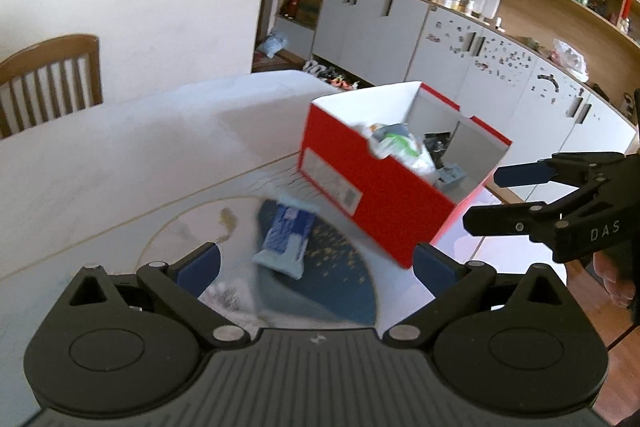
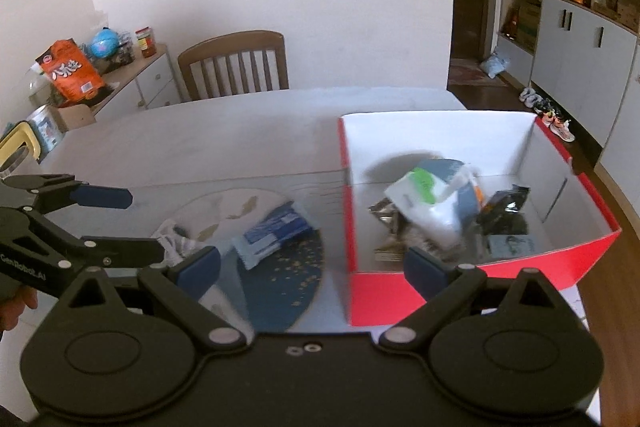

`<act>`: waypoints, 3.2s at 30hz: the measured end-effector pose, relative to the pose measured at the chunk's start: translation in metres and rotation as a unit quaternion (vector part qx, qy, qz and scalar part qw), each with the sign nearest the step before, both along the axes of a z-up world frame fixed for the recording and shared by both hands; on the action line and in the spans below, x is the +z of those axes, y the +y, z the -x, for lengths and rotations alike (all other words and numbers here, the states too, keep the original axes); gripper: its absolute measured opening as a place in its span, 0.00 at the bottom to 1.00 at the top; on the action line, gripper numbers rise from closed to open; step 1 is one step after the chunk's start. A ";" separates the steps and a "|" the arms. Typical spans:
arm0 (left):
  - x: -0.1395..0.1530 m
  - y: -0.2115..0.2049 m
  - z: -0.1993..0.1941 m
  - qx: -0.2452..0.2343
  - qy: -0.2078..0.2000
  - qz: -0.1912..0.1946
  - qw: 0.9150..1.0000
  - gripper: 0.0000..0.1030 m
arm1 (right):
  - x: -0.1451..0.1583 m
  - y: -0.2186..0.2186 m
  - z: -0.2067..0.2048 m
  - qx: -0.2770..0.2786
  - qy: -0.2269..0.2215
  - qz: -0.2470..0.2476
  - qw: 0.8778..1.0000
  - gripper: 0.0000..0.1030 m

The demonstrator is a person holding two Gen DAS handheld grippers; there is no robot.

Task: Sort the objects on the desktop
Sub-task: 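Withdraw both tools from the shoebox toward the turntable, then grasp the white cable bundle with the right gripper, then grasp the clear tape roll with the left gripper while the right gripper lifts the cable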

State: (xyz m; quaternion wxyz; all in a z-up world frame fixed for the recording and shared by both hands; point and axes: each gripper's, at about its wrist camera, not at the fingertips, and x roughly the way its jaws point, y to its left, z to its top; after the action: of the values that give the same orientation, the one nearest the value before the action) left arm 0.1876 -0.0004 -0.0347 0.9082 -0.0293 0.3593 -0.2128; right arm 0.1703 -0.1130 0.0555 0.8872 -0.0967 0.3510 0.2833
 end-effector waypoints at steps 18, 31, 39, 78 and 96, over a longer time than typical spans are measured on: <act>-0.049 0.056 0.023 0.059 0.029 -0.023 0.998 1.00 | -0.029 0.064 0.009 0.033 0.006 0.021 0.999 0.95; -0.085 0.044 0.032 0.022 0.004 -0.048 0.999 1.00 | -0.066 0.103 0.003 0.055 0.032 0.037 0.997 0.87; -0.104 0.042 0.030 0.018 0.003 -0.053 0.998 0.99 | -0.086 0.138 0.002 0.082 0.054 0.047 0.994 0.76; -0.108 0.034 0.029 0.014 -0.010 -0.084 0.996 0.57 | -0.096 0.160 -0.010 0.107 0.072 0.048 0.990 0.09; -0.073 0.030 0.043 0.024 -0.019 -0.066 0.997 0.57 | -0.074 0.127 0.005 0.095 0.056 0.037 0.993 0.09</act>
State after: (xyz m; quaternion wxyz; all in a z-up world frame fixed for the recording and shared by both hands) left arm 0.1442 0.0292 -0.1080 0.9195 0.0266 0.3548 -0.1675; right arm 0.1654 0.0141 -0.0183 0.8310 -0.1460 0.3997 0.3582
